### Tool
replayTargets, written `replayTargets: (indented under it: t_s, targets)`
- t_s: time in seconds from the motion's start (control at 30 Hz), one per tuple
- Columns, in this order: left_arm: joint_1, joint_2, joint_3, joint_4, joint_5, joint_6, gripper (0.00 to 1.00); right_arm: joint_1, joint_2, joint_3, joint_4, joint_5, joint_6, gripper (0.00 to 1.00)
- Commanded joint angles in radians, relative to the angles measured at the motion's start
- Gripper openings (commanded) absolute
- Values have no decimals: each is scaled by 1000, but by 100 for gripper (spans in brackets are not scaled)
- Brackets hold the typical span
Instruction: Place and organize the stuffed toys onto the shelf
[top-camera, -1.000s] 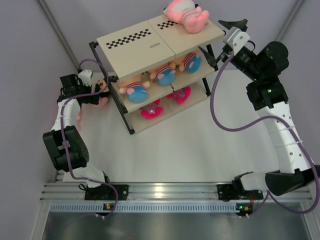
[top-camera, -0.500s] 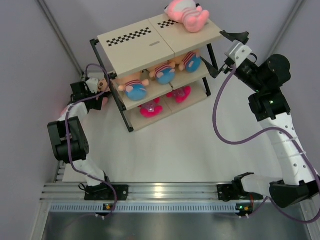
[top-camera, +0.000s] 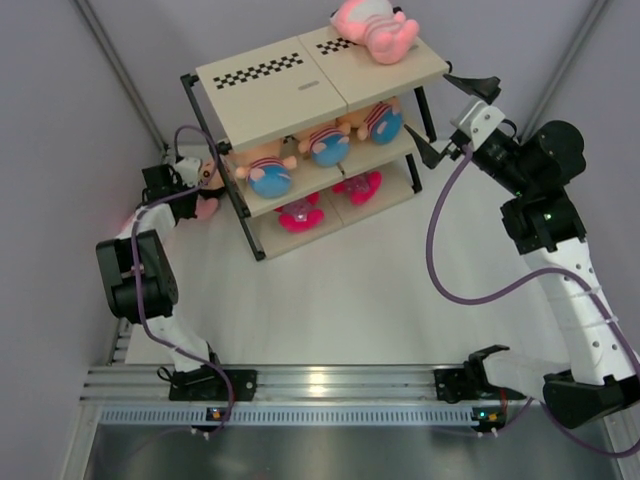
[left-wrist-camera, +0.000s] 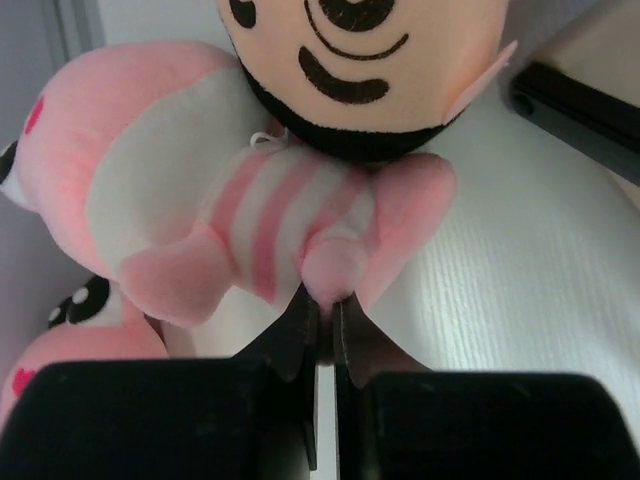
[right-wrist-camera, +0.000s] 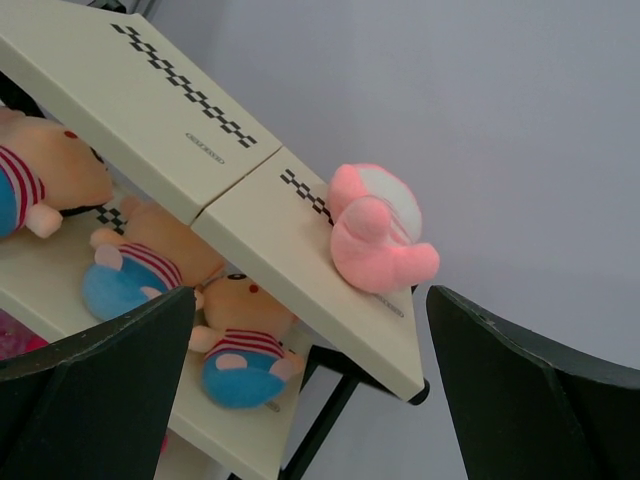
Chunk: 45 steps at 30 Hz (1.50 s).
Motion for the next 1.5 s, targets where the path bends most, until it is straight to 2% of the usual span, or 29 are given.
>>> replayTargets:
  t_s: [0.0,0.13,0.17,0.23,0.27,0.33,0.43,0.5,0.53,0.73,0.83,0.97,1.17,1.37,1.47]
  targets:
    - [8,-131,-50,-101,86,34,0,-7,-29,0,23,-28,3,99]
    - [35,-341,-114,-258,165,40,0,-2,-40,13,-20,-70,41,100]
    - [46,-385,-117,-357,186,49,0,9,-44,16,-32,-75,46,99]
    - [48,-523,-120,-449,219,61,0,30,-47,36,-86,-64,40,99]
    - [49,-616,-119,-541,256,68,0,65,-47,48,-101,-60,43,100]
    - [48,-700,-108,-632,287,74,0,107,-47,52,-128,-41,60,100]
    - [48,-821,-47,-811,347,88,0,225,-32,61,-189,34,37,99]
    - [49,-875,13,-935,397,88,0,356,0,88,-236,108,17,100]
    - [48,-887,37,-972,413,88,0,440,27,98,-256,120,32,99]
    - [46,-996,223,-1230,511,132,0,656,120,113,-224,140,144,99]
    - [46,-1054,265,-1313,569,182,0,798,219,134,-194,147,187,98]
    - [46,-1128,282,-1347,637,206,0,897,320,234,-217,143,216,99]
    - [32,-1150,309,-1347,689,183,0,934,370,245,-246,63,213,100]
    - [23,-1159,357,-1346,770,160,0,935,402,190,-246,178,200,99]
    - [22,-1156,401,-1346,845,125,0,937,433,200,-249,193,204,92]
